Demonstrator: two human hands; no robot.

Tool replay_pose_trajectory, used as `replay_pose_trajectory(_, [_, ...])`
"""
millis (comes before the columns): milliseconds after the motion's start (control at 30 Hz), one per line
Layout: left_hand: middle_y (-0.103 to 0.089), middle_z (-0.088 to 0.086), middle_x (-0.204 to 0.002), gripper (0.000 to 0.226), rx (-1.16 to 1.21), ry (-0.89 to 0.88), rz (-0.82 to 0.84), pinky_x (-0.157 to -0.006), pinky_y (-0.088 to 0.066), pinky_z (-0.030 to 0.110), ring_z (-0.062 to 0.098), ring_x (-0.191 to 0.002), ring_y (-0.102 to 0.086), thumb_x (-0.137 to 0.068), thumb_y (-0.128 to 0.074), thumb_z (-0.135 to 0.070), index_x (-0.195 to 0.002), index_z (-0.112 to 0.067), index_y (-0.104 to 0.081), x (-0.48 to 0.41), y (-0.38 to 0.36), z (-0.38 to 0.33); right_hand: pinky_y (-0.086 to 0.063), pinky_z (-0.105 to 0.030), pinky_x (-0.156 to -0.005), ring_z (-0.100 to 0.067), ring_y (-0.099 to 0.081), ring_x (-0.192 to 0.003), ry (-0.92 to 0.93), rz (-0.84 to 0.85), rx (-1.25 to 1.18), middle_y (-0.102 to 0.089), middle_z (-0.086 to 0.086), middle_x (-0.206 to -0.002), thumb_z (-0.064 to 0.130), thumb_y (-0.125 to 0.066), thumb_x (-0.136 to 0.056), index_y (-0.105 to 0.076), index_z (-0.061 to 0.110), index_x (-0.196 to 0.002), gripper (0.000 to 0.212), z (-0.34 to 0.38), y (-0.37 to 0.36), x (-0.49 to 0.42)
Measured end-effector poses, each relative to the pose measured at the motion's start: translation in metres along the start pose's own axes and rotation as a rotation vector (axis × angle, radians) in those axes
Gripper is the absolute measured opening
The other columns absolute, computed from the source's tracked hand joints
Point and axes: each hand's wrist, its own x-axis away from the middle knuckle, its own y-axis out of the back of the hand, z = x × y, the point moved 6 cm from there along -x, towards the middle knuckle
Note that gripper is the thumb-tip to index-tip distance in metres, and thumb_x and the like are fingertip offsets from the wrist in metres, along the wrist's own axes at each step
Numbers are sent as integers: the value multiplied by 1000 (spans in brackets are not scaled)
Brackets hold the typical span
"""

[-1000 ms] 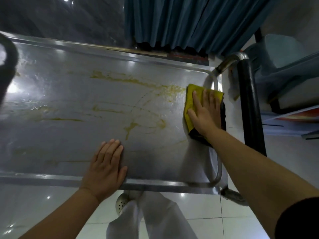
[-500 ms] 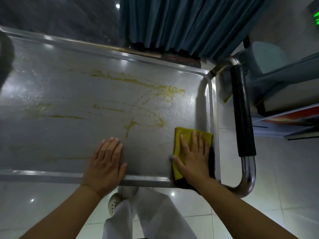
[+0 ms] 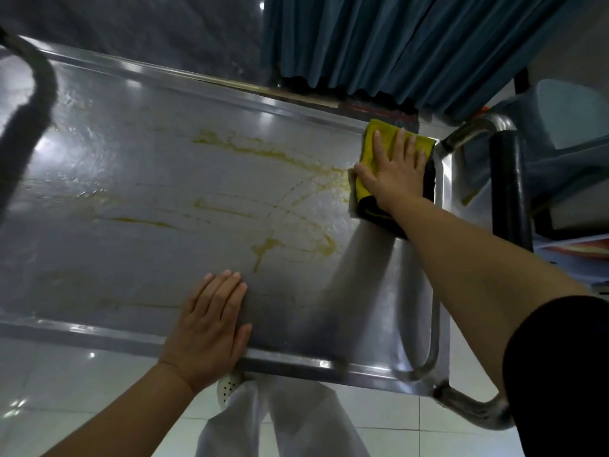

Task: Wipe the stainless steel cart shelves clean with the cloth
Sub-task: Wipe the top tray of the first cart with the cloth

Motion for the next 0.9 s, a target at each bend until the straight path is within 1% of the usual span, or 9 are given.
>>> replay_pose_trajectory(100, [-41, 20, -132, 55, -12, -3, 4, -114, -18, 43, 35, -125, -37, -94, -30, -39, -127, 3, -41, 3, -1, 0, 10, -49, -117, -32, 15, -146, 32, 9, 11, 12, -12, -159, 68, -20, -92, 3, 33, -152, 73, 5, -3, 18])
replay_pose_trajectory(233, [-40, 20, -132, 57, -7, 1, 22, -116, -15, 41, 34, -125, -37, -84, -42, -36, -127, 3, -41, 6, 1, 0, 10, -49, -116, -33, 14, -146, 119, -5, 40, 10, -13, -160, 72, -15, -88, 3, 33, -152, 77, 19, -19, 82])
replay_pose_trajectory(400, [-40, 20, -131, 57, -1, 1, 29, -115, -15, 41, 34, -124, -37, -84, -41, -35, -126, 3, -41, 6, 4, -1, 5, -51, -116, -33, 14, -146, 202, -7, 29, 8, -15, -159, 73, -17, -88, 2, 33, -152, 77, 40, -46, 189])
replay_pose_trajectory(500, [-41, 20, -131, 56, -3, 0, 28, -115, -15, 41, 35, -124, -37, -84, -41, -35, -126, 3, -41, 8, 4, 0, -2, -55, -115, -37, 8, -146, 226, -14, 1, 2, -17, -160, 70, -26, -89, -8, 31, -153, 77, 57, -63, 246])
replay_pose_trajectory(567, [-41, 21, -130, 56, 2, 5, 25, -114, -16, 42, 35, -124, -38, -84, -41, -35, -126, 3, -42, 9, 5, 0, -4, -56, -114, -39, 3, -146, 197, -22, -13, -3, -18, -159, 69, -29, -87, -16, 28, -153, 78, 65, -69, 261])
replay_pose_trajectory(667, [-41, 21, -130, 56, 6, 3, 11, -115, -16, 42, 35, -124, -38, -84, -41, -34, -126, 4, -42, 7, 5, -1, -5, -56, -113, -40, -1, -146, 153, -56, -2, -8, -19, -158, 68, -29, -88, -19, 27, -152, 77, 71, -64, 243])
replay_pose_trajectory(800, [-41, 21, -131, 56, -5, 2, 13, -115, -17, 42, 35, -125, -37, -85, -41, -34, -127, 4, -41, 4, 2, 0, 8, -51, -116, -34, 16, -145, 89, 6, 9, 10, -14, -159, 72, -13, -86, 4, 33, -152, 78, 64, -46, 171])
replay_pose_trajectory(833, [-42, 22, -130, 56, -9, 5, 16, -115, -16, 42, 35, -124, -37, -86, -40, -35, -126, 4, -42, 4, 2, 0, 10, -51, -116, -33, 17, -145, 70, 8, 6, 12, -14, -159, 72, -11, -86, 6, 33, -151, 78, 62, -39, 151])
replay_pose_trajectory(900, [-42, 22, -130, 55, -16, 8, 19, -115, -15, 41, 35, -124, -37, -91, -35, -37, -126, 4, -41, 3, 1, 0, 10, -50, -116, -32, 17, -145, 41, -7, -12, 12, -13, -159, 71, -14, -88, 6, 33, -152, 77, 58, -26, 109])
